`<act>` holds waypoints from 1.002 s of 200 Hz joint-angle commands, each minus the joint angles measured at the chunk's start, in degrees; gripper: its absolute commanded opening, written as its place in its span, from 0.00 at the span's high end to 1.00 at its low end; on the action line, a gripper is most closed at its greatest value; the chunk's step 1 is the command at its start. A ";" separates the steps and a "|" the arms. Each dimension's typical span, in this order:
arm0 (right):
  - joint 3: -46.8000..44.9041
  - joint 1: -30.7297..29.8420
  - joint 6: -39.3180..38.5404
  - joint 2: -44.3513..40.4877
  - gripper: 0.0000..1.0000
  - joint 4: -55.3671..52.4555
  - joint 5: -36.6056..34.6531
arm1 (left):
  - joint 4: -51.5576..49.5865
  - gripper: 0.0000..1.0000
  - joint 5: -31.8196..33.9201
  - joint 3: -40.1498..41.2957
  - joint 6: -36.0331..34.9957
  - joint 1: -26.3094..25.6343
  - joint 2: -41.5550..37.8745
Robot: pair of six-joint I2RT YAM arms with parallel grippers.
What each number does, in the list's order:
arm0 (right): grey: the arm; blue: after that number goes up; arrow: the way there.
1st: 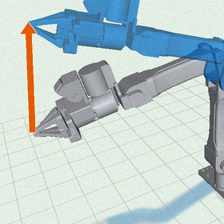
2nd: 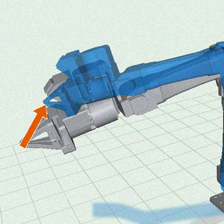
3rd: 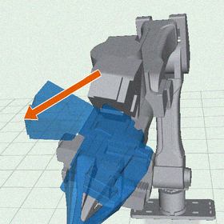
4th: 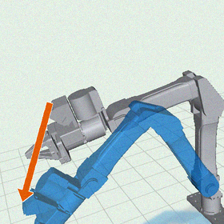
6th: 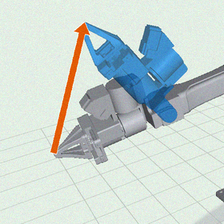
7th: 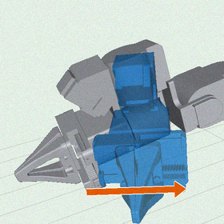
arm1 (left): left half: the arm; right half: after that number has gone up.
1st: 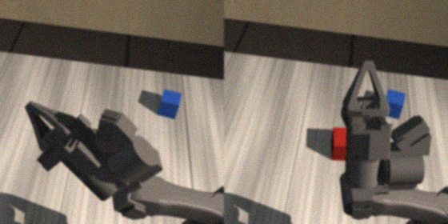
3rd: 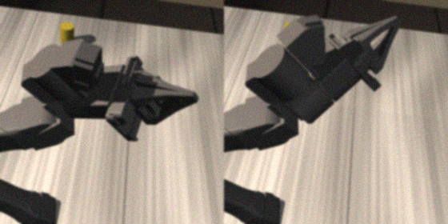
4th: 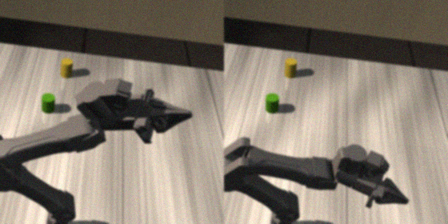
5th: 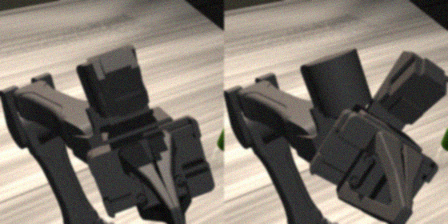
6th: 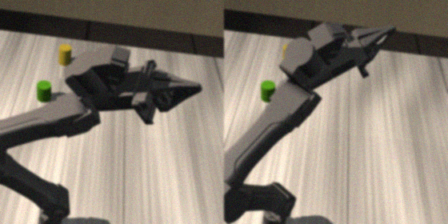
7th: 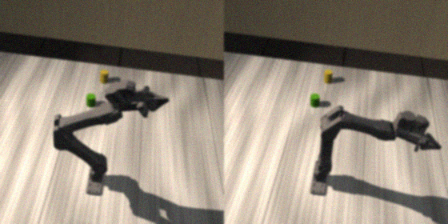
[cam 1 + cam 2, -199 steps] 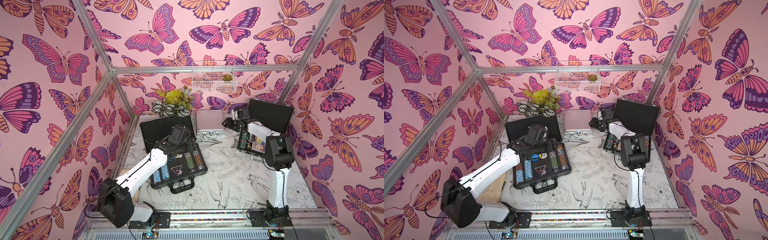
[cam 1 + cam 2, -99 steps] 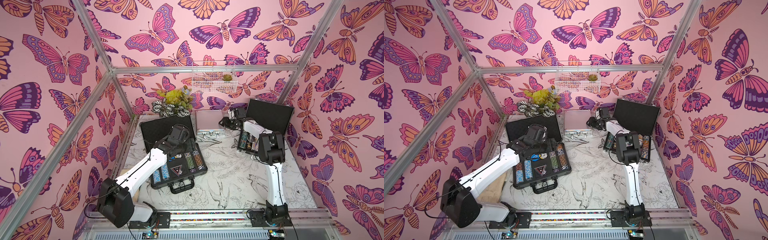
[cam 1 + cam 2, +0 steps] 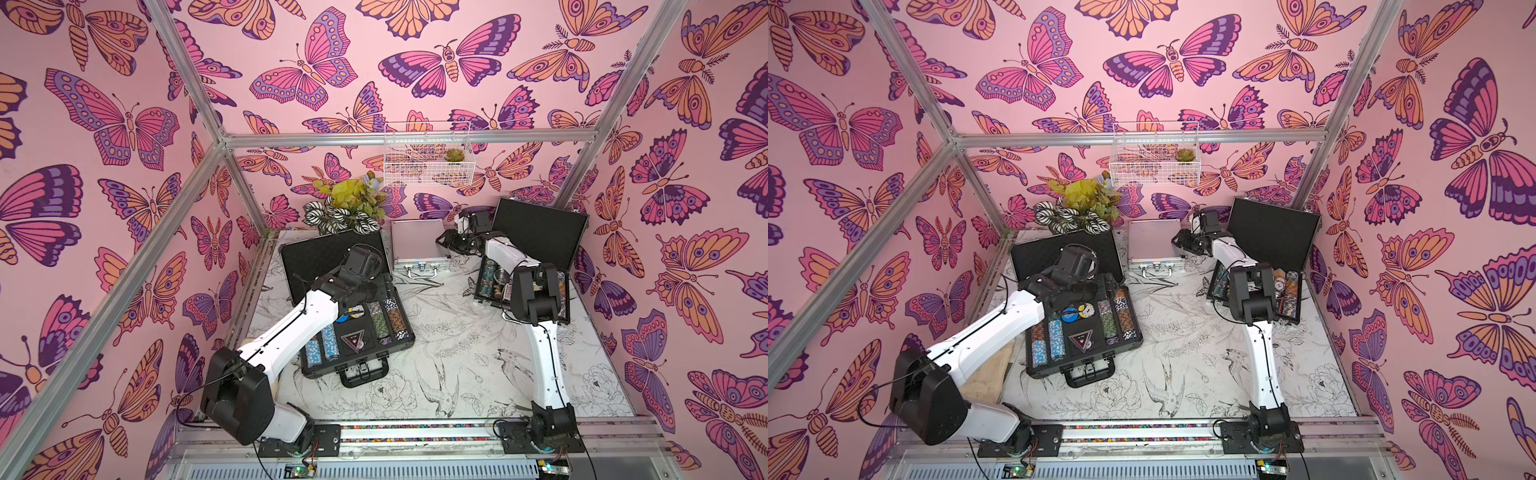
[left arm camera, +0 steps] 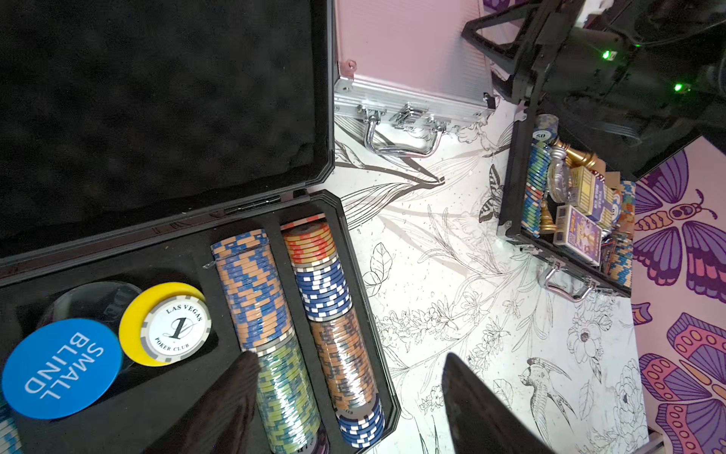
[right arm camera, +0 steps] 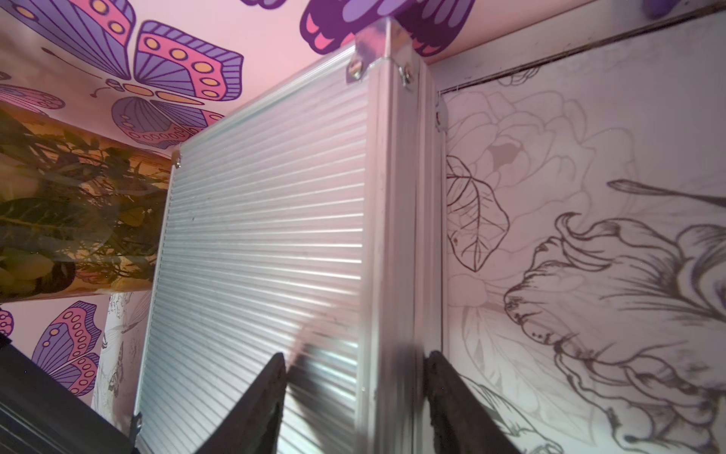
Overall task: Close the poker set cases
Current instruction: Move the poker set case to the center of the board.
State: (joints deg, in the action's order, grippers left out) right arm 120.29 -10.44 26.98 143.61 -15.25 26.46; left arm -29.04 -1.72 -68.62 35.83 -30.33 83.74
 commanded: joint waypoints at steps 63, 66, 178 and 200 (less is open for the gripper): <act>0.41 -3.95 5.10 3.80 0.44 5.62 3.78 | -1.55 0.25 -0.04 -1.78 -1.12 0.27 1.53; 0.43 -4.04 5.36 3.92 0.44 5.85 3.66 | -1.55 0.25 -0.02 -1.78 -1.12 0.27 1.51; -0.03 -4.72 8.40 3.78 0.42 8.94 5.70 | -1.55 0.25 0.05 -1.02 -1.10 0.27 0.88; -3.30 -3.40 9.93 0.51 0.42 11.10 5.62 | -1.61 0.25 0.37 -0.93 -1.10 0.27 0.56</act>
State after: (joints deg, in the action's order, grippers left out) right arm 119.72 -12.80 34.74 146.21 -5.28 27.77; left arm -29.06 -1.69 -69.32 35.38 -30.33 85.19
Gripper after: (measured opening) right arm 0.579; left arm 0.747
